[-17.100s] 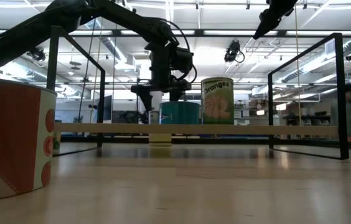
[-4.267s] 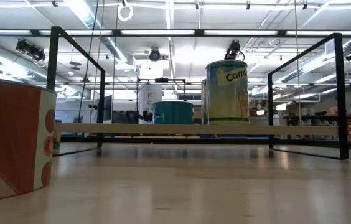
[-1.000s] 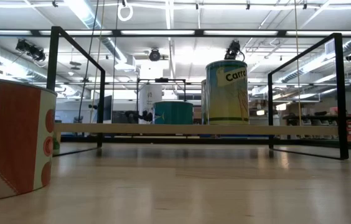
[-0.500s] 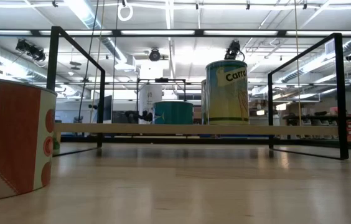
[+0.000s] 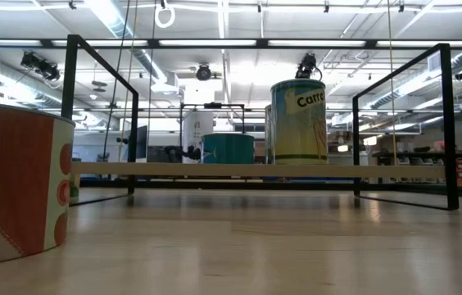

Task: Pick and place cans onto a shelf
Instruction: Put the canned mixed fruit on the shelf

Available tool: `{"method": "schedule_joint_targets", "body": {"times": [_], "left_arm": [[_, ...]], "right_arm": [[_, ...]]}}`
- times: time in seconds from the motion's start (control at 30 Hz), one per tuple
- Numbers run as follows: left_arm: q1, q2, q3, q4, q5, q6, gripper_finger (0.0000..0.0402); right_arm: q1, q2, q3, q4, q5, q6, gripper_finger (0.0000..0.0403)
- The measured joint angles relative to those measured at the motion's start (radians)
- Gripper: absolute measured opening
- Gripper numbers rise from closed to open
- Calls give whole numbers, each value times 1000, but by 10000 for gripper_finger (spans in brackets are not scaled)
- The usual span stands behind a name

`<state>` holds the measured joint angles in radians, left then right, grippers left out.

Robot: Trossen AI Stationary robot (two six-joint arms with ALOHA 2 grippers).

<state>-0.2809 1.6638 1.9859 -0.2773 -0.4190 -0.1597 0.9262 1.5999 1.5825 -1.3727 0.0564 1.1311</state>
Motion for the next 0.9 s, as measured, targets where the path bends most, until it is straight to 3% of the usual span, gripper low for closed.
{"method": "schedule_joint_targets", "body": {"times": [0.27, 0.43, 0.6, 0.7, 0.9], "left_arm": [[-1, -4, 0, -127, 20, 49, 7], [3, -13, 0, -248, 13, 32, 7], [-8, -9, 0, -313, 42, -50, 7], [-31, -5, 0, -361, 45, -60, 7], [-68, -6, 0, -356, -42, -27, 7]], "right_arm": [[-112, 3, 117, -25, 20, -62, 287], [-245, 2, 189, -75, 69, -206, 287], [-406, 2, 196, -206, 109, -358, 287], [-496, 0, 187, -198, 134, -454, 287], [-649, 3, 168, -197, 163, -649, 287]]}}
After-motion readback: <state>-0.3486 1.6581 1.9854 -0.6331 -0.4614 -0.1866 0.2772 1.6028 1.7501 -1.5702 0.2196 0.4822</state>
